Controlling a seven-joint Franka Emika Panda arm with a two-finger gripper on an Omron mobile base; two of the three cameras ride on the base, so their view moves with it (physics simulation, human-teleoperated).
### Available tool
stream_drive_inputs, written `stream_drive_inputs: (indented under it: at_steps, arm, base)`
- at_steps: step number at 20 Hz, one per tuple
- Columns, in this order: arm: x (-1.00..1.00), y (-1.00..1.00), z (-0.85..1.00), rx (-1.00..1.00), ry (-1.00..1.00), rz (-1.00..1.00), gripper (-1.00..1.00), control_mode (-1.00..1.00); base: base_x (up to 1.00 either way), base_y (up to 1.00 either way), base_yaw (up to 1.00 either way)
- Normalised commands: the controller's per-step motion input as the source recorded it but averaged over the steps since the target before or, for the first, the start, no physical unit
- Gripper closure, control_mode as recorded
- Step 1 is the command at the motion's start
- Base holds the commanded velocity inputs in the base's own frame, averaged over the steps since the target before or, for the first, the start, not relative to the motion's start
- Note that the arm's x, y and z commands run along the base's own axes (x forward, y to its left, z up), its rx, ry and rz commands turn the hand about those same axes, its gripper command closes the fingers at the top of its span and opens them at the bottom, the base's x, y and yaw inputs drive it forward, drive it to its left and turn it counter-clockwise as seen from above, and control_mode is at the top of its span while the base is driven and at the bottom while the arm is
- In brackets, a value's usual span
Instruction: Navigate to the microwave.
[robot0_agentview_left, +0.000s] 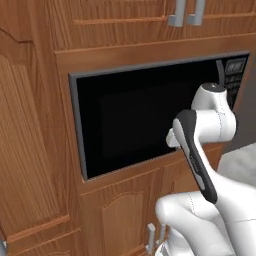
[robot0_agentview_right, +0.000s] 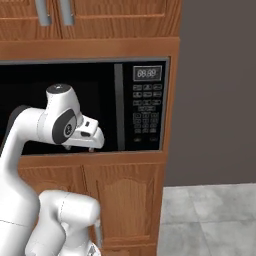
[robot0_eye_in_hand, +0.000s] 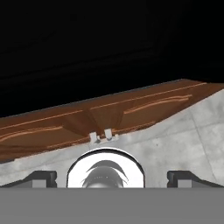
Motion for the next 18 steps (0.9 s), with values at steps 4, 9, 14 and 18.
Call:
stream_drive_inputs:
  at_steps: [4,9,14,18]
  arm:
    - [0.0,0.0,0.0,0.0,0.0,0.0,-1.0,1.0]
    - [0.0,0.0,0.0,0.0,0.0,0.0,-1.0,1.0]
    - [0.0,0.0,0.0,0.0,0.0,0.0,-1.0,1.0]
    - [0.0,0.0,0.0,0.0,0.0,0.0,-1.0,1.0]
  base:
    - [0.49,0.0,0.36]
    - [0.51,-0.02,0.26]
    - [0.17,-0.02,0.11]
    - [0.0,0.0,0.0]
